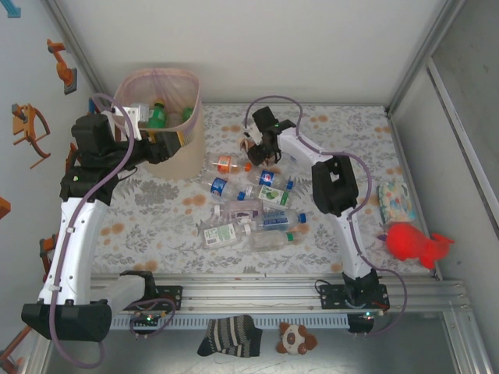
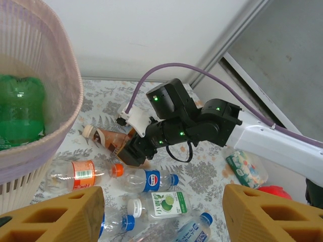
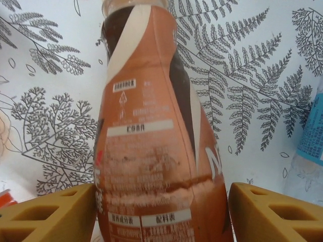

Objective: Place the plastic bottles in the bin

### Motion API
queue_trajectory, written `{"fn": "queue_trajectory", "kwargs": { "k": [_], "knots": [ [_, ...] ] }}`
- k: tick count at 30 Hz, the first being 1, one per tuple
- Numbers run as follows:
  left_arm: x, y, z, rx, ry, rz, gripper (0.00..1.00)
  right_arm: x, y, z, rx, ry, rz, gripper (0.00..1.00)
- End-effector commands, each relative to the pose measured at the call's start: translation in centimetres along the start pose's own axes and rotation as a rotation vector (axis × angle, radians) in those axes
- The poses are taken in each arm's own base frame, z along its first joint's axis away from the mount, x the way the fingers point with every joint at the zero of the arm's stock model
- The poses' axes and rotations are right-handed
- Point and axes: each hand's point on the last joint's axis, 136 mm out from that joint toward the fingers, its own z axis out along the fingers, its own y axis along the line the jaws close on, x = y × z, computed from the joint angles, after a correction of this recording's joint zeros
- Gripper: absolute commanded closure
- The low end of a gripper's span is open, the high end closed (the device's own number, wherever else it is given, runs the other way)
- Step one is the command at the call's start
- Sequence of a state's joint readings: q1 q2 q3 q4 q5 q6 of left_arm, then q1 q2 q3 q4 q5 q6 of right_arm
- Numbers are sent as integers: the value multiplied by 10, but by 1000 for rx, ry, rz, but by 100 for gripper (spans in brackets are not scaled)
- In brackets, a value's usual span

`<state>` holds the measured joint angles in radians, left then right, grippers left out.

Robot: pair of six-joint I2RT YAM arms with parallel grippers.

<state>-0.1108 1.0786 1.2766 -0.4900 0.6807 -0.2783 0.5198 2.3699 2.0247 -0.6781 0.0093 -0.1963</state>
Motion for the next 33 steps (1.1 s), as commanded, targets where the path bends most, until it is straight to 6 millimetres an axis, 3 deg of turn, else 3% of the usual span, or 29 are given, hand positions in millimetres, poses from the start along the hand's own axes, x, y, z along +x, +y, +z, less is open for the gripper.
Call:
{"fn": "queue_trajectory", "kwargs": {
  "k": [1, 8, 15, 22, 33],
  "knots": [
    [-4, -5, 1, 22, -8, -4, 37, 9, -1, 7, -5, 37, 19, 31],
    [-3, -3, 3, 19, -7, -14, 37, 16, -3, 9, -5, 56, 32, 32],
    [-4, 0, 7, 19, -6, -32, 37, 10, -5, 0, 8, 33, 49, 37],
    [-7, 2, 12, 24, -13, -40, 37, -4, -10, -26, 25, -31, 70, 41],
    [-9, 2, 22, 52, -26, -65, 36, -10, -15, -77, 60, -124, 112, 42]
  ]
}}
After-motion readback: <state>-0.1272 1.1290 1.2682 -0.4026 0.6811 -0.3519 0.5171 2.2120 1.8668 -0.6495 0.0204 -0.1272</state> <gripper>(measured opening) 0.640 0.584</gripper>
